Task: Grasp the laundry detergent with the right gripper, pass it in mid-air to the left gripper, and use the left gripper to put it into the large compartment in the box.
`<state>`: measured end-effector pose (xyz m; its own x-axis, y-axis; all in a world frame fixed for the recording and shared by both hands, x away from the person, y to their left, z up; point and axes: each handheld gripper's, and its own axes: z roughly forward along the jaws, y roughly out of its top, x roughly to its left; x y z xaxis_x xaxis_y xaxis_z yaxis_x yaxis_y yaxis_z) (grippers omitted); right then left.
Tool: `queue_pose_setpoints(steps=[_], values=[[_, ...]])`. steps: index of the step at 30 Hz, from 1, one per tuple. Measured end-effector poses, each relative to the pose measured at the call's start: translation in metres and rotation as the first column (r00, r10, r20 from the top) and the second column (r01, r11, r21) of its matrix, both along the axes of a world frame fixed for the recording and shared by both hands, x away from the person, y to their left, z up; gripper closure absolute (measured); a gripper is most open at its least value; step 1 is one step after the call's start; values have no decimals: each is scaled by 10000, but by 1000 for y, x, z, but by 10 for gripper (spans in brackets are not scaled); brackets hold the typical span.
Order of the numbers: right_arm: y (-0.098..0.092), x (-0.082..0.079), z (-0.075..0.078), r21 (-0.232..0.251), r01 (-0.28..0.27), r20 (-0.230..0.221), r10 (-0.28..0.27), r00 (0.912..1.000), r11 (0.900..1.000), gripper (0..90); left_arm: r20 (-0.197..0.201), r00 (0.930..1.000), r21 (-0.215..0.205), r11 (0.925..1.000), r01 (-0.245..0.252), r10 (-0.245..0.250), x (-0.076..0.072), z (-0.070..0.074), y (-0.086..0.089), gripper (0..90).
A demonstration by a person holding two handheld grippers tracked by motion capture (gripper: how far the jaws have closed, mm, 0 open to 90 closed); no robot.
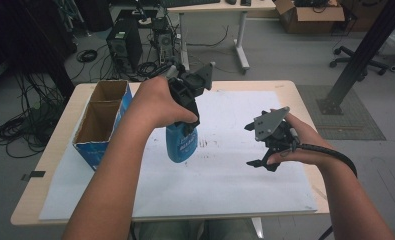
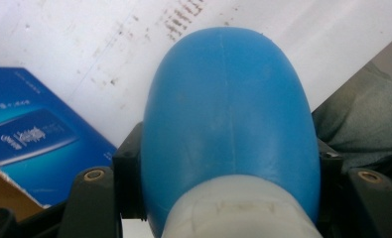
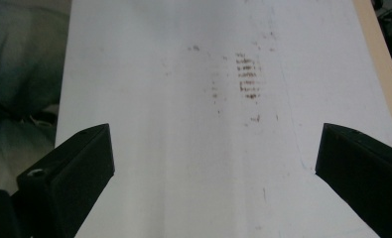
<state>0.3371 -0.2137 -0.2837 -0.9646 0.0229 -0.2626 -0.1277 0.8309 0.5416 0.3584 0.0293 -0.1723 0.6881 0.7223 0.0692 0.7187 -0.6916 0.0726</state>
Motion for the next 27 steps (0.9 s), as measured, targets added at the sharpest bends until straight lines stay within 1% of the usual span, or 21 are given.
queue_pose_setpoints(steps=[1,3,6,8,10,12,14,16,20,23,27], values=[[0,1,0,-195,2,31,-1,10000,9998,18,-8,10000,-18,10000,-95,95,1,1,2,381],[-1,3,-1,-549,-68,18,69,10000,9985,19,55,9992,-207,9990,-402,403,2,4,6,381],[-2,6,-4,-1096,-50,-101,39,9999,9940,23,119,9980,-294,9976,-622,626,3,7,12,381],[-3,8,-5,-1306,-12,-149,-8,9999,9914,23,105,9969,-332,9964,-782,786,4,9,16,381],[-4,10,-7,-1397,68,-194,-96,9998,9902,23,118,9957,-374,9951,-913,918,5,11,20,381],[-6,11,-9,-1569,109,-238,-148,9996,9876,23,8,9947,-301,9943,-1026,1027,5,13,24,381],[-7,12,-11,-1764,172,-168,-205,9996,9842,24,-30,9937,-295,9932,-1124,1124,6,15,28,381],[-7,11,-13,-1881,202,-155,-235,9996,9819,25,-34,9925,-243,9922,-1219,1218,7,19,32,381],[-8,11,-14,-1917,219,-185,-259,9995,9812,25,139,9881,-227,9880,-1526,1529,9,31,42,381],[-10,11,-15,-1896,209,-180,-248,9995,9816,25,322,9826,-260,9829,-1824,1832,9,42,51,381],[-11,11,-15,-1907,281,-235,-332,9992,9812,25,503,9737,-435,9745,-2202,2222,10,56,65,381]])
